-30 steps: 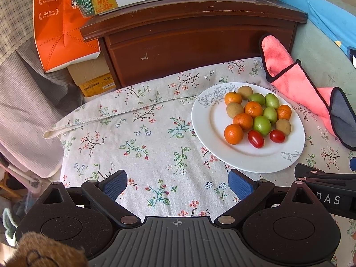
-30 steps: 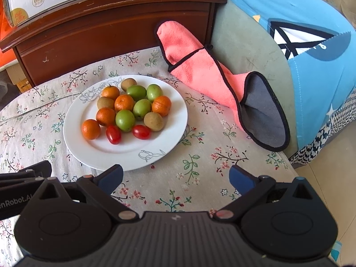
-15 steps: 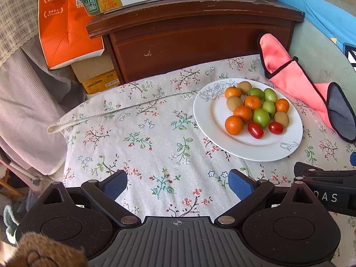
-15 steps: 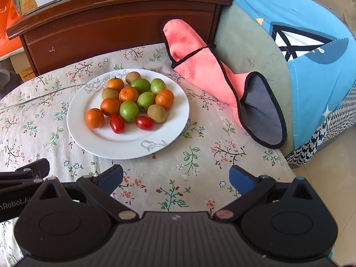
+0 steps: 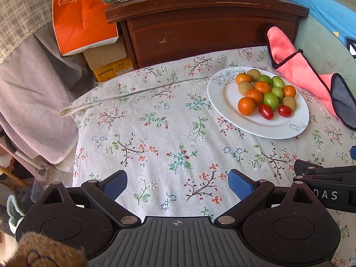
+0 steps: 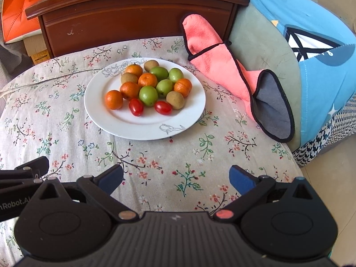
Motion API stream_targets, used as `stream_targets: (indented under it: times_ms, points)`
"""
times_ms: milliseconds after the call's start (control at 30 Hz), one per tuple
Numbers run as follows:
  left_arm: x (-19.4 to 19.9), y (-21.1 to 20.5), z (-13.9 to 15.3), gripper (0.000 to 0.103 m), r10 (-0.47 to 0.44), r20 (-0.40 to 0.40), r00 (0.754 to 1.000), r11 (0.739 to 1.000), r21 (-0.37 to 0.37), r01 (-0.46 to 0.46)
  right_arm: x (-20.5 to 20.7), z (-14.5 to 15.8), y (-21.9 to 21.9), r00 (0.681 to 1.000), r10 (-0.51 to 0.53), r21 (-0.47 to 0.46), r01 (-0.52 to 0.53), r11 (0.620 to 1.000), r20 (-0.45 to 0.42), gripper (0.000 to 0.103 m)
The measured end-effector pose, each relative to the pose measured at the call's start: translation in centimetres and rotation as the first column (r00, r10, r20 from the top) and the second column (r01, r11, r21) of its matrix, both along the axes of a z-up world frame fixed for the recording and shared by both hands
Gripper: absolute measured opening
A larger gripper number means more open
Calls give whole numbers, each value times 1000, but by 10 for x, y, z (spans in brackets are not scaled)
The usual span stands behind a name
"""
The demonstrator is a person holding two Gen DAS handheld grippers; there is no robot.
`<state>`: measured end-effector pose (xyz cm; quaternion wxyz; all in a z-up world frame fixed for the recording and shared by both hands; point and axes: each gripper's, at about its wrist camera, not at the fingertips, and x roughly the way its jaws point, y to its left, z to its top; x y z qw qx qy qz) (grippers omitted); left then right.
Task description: Organize fruits
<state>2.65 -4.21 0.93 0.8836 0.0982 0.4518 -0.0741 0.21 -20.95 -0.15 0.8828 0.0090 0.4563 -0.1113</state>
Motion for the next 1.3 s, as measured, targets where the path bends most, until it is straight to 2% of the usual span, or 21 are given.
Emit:
stream_targets:
  times_ms: [333,633,767,900,1133,1300]
  points:
    - [-30,24,-13,98,2,-32,999,1000,3,-2,-23,-9,26,998,59,-10,-59,998,-5,101]
    - [-49,43,-10,98,8,-22,1000,1000,-11,-9,-52,-23,28,999,40,118,-42,992,21,101]
    - [-53,53,-4,99,28,-11,1000,999,-29,-28,-64,-31,41,991,117,115,-124,986,62,101]
    - [-55,60,1,98,39,-9,999,998,-56,-40,-73,-36,55,967,218,77,-230,970,134,101]
    - [-56,66,7,98,47,-5,999,994,-94,-47,-80,-50,79,949,291,57,-300,952,124,102]
    - [-57,64,7,98,41,-7,999,995,-96,-42,-81,-54,85,924,353,41,-362,931,148,102]
